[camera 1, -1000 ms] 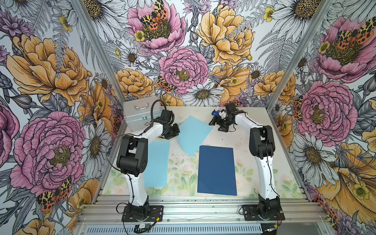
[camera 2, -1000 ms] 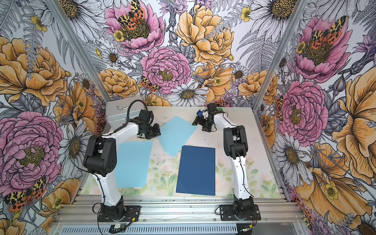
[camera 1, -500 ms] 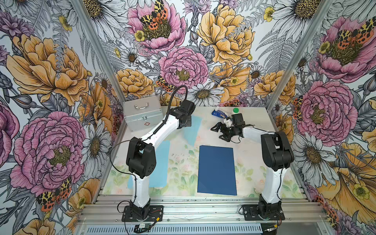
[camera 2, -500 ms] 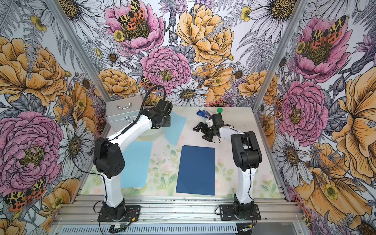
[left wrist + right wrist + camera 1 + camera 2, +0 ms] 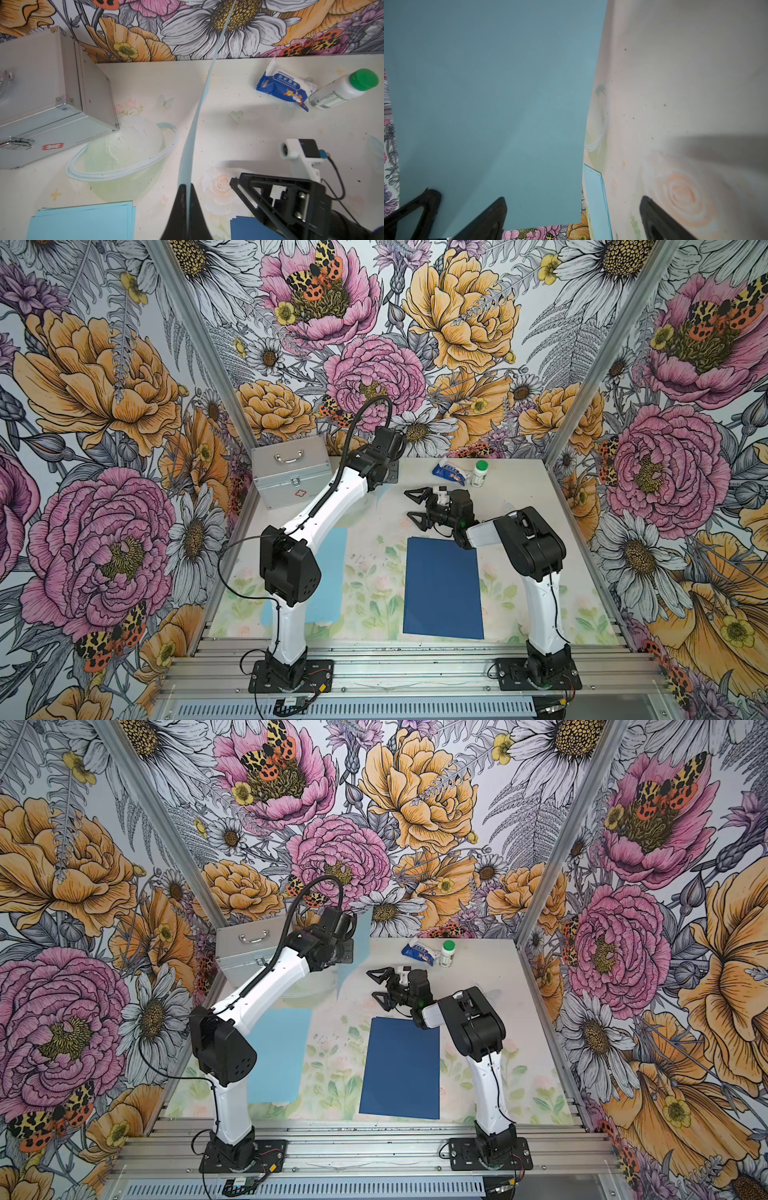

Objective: Sort the scattered colored papers by color
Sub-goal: Pick up the colored paper from the center of the board.

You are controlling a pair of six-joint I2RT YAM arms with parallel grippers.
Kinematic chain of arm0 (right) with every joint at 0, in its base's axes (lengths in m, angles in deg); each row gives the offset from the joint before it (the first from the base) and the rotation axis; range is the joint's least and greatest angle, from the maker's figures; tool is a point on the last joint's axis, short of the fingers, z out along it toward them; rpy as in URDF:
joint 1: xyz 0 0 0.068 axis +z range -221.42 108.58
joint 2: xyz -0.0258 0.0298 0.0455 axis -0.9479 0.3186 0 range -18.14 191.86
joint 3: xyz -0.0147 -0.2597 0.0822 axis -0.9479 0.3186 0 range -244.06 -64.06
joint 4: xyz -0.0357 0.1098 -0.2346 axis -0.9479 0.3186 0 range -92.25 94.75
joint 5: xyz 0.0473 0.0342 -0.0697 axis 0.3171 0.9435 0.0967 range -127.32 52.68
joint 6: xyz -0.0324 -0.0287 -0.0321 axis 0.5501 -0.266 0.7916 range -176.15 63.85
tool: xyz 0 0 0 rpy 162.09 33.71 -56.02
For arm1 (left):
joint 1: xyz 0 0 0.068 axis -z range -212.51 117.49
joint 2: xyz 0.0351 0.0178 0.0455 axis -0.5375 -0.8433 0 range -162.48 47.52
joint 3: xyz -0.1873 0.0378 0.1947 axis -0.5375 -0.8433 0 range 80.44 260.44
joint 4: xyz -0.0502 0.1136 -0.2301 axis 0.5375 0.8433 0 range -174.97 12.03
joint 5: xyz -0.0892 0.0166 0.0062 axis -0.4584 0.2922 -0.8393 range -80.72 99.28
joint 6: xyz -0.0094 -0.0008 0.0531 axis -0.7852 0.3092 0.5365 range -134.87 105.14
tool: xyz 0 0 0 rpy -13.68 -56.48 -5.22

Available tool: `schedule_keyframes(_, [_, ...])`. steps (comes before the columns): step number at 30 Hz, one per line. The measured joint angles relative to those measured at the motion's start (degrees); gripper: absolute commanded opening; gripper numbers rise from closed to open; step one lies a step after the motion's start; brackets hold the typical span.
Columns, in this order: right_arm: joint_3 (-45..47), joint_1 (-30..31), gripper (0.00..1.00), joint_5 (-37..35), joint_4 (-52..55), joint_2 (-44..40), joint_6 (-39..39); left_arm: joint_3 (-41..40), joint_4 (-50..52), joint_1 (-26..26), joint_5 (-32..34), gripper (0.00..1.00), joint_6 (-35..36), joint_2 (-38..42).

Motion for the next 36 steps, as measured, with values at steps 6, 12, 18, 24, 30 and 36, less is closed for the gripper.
schedule_keyframes(6, [-0.3, 1.6, 1.00, -5.0, -10.0, 1.4, -6.4, 3.8, 0.0, 1.1, -1.4, 0.00, -0.8, 0.2])
schedule_keyframes(12, [-2.8, 2.4, 1.00, -9.5, -15.1, 1.4, -9.2, 6.5, 0.0, 1.1, -6.6, 0.00, -3.7, 0.3])
schedule_keyframes(18, [-5.2, 2.5, 0.99, -12.7, -21.2, 3.5, -14.4, 8.4, -0.2, 1.1, -10.2, 0.00, -4.8, 0.5])
schedule_keyframes(24, [-6.1, 2.5, 0.97, -14.1, -23.5, 6.5, -18.4, 8.4, -0.2, 0.9, -12.7, 0.00, -5.7, 0.9])
schedule_keyframes(30, [-7.2, 2.5, 0.98, -14.2, -24.2, 8.0, -21.1, 8.4, -0.2, 0.3, -14.5, 0.00, -6.7, 1.0])
schedule_keyframes(36, [-9.0, 2.6, 0.83, -14.8, -25.9, 8.4, -24.0, 7.9, -0.2, 0.1, -15.7, 0.00, -6.8, 1.4])
